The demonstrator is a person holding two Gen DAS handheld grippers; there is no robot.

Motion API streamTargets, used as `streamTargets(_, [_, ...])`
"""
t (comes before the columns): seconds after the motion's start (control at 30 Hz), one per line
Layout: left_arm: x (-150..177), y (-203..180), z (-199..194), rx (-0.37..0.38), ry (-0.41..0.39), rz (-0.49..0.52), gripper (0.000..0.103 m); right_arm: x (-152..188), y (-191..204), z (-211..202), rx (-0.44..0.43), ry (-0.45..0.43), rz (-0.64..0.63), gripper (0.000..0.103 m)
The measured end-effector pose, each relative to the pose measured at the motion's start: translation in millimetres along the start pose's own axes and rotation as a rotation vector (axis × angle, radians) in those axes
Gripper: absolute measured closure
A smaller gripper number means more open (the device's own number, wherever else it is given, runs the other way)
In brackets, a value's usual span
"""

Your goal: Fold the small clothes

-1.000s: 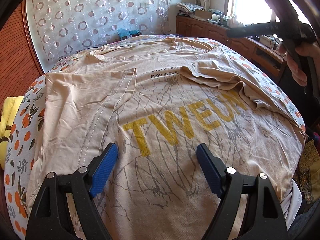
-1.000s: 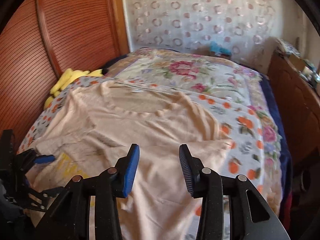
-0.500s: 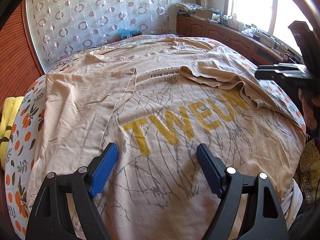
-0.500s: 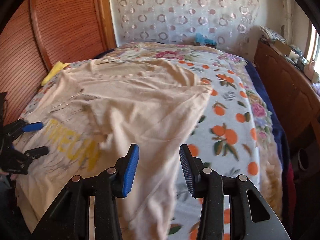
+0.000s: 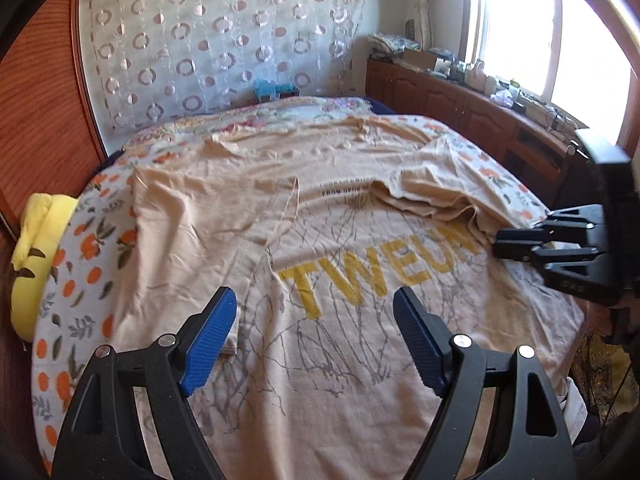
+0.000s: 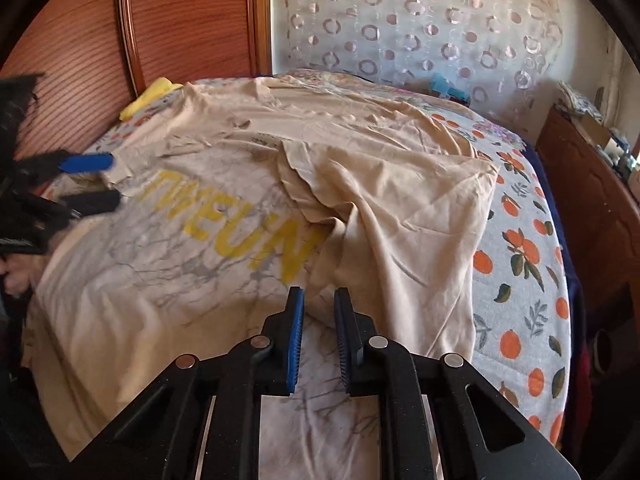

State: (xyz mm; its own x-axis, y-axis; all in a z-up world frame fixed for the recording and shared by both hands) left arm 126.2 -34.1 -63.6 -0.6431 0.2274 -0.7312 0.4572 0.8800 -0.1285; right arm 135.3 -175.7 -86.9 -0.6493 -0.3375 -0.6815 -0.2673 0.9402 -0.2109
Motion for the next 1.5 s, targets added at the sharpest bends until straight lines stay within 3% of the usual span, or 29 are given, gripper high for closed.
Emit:
streamTargets(0.2, [-8, -4, -12, 0.008, -0.033, 0.002, 0.021, -8, 3, -1, -0.012, 0.000, -0.008, 0.100])
streamTargets(0.37, [-8, -5, -14, 0.010, -0.036, 0.002, 0.021, -6, -2, -17, -0.136, -0.023, 0.034, 0.100])
streamTargets(0.57, [-6, -5, -14, 0.010, -0.038, -0.008, 0.021, 2, 1, -31, -0.219, -0.020, 0.050, 0.100])
streamTargets(0.77, [-6, 1, -11, 0.009, -0.032, -0.032, 0.021, 2, -3, -32, -0.215, -0.021, 0.041, 0.100])
streamTargets(0.9, [-10, 4, -11, 0.006, -0.037, -0.040, 0.021, -2, -1, -33, -0.201, -0.038, 0.036, 0.088])
streamTargets(0.97, [-12, 5, -12, 0.003, -0.039, -0.033, 0.021, -3, -2, -34, -0.187, -0.050, 0.033, 0.077])
streamTargets(1.03, [-13, 5, -11, 0.002, -0.041, -0.029, 0.021, -4, -1, -36, -0.175, -0.064, 0.032, 0.051])
streamTargets(1.1, [-14, 7, -9, 0.007, -0.037, -0.032, 0.021, -5, -4, -36, -0.166, -0.071, 0.036, 0.043])
streamTargets(1.3, [-18, 16, -1, -0.051, -0.025, -0.020, 0.019, -13, -12, -31, -0.129, -0.080, 0.035, 0.035])
streamTargets(1.5, [-33, 49, 0, -0.042, -0.037, -0.053, 0.014, -31, -38, -16, -0.086, -0.082, 0.058, 0.035])
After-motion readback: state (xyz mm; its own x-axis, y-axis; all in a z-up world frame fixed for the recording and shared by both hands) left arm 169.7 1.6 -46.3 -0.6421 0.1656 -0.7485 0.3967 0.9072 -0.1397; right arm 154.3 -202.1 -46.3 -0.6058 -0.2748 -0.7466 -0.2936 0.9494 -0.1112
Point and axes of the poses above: each gripper's, at about its wrist camera, not at the fingertips, and z roughly the way its jaws point, y to its left, x to its underside, the point moved 1 cm from there along z, roughly the way its jaws point, and after that the axes turned 8 degrees about x, right-handed, at the moved point
